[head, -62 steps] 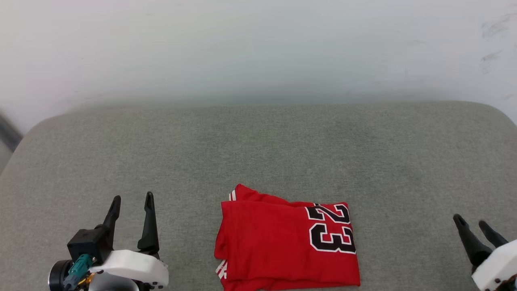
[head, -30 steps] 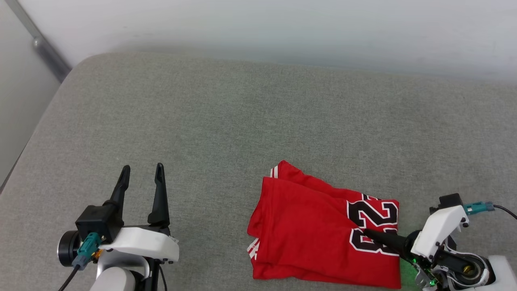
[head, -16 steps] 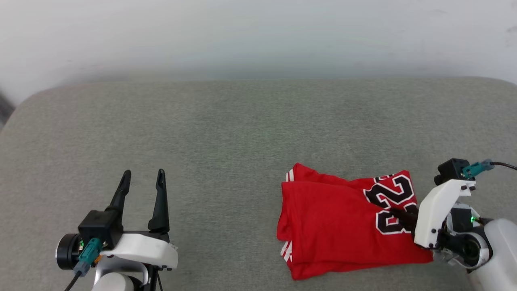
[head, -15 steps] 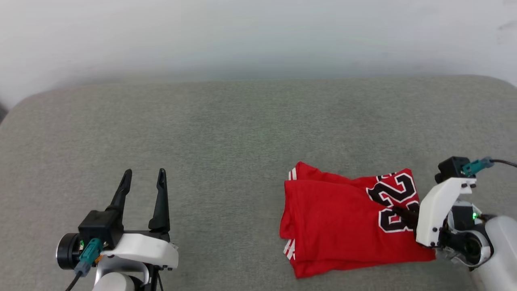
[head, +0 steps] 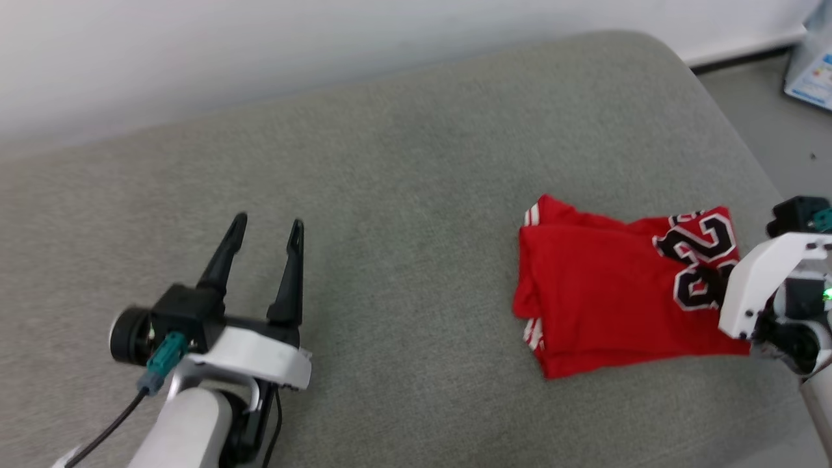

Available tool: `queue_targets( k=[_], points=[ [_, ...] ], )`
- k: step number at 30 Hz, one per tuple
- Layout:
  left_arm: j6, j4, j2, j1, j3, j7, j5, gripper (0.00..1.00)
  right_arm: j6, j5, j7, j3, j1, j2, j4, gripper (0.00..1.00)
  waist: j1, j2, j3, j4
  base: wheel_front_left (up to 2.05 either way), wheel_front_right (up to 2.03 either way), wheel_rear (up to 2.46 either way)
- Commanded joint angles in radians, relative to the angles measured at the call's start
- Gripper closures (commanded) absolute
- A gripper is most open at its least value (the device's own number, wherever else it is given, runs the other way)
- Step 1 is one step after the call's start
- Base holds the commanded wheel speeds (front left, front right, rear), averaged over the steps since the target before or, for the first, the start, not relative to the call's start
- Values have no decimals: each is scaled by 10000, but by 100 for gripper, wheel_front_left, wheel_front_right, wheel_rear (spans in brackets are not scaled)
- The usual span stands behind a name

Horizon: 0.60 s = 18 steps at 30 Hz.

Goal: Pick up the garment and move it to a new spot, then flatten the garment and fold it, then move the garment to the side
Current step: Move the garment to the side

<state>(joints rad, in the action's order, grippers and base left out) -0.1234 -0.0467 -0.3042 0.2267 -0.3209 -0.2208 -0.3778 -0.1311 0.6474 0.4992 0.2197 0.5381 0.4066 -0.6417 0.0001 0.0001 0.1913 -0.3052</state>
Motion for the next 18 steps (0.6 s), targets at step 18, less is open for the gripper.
queue_targets(
  k=[18],
  points=[
    [261,1317,-719,2509,-238,928,835,0,8,-1132,-3417,-1937,3603,1287,-3125,100,-1,-1,3910,-237,0,0,0]
  ],
)
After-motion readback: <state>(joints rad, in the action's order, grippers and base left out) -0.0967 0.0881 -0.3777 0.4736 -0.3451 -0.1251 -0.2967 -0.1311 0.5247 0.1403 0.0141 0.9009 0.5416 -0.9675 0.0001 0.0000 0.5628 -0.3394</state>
